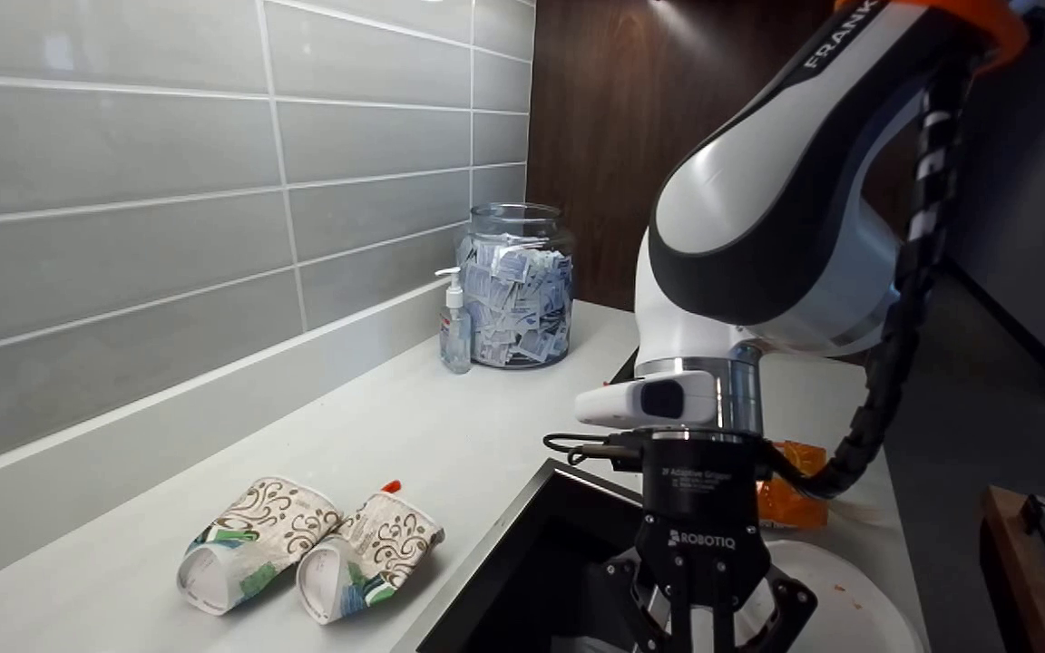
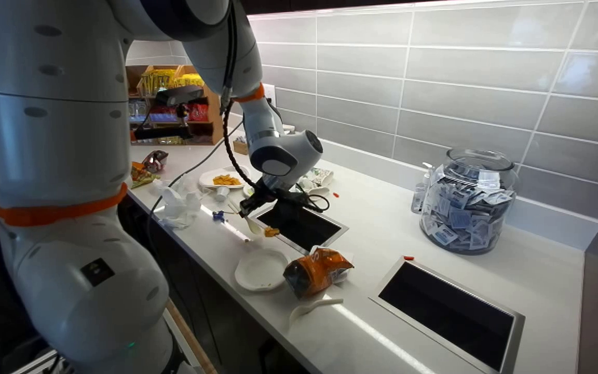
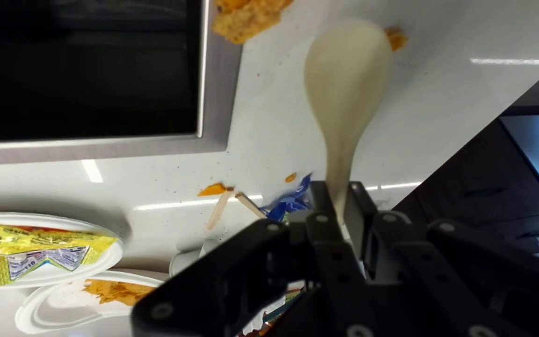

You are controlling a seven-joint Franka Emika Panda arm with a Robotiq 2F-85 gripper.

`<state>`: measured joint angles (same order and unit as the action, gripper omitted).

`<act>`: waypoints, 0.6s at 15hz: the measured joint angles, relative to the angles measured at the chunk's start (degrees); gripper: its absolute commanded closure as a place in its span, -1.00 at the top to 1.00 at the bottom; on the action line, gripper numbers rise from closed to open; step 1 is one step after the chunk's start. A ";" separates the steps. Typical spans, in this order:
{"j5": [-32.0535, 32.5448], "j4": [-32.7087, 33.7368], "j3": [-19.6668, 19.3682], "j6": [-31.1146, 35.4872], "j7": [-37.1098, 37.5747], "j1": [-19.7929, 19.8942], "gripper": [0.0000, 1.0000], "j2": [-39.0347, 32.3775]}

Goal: Use the plastic spoon to push the piece of crisps from the countertop into the garbage disposal shoot

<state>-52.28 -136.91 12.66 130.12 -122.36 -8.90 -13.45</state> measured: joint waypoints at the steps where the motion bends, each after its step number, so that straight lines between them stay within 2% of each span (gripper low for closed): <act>1: 0.00 -0.03 -0.15 0.00 -0.33 0.16 -0.93 -0.20; 9: 0.00 0.44 -0.48 0.00 -2.50 0.65 -0.93 -1.91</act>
<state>-52.28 -136.47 12.19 130.12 -124.86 -8.25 -15.36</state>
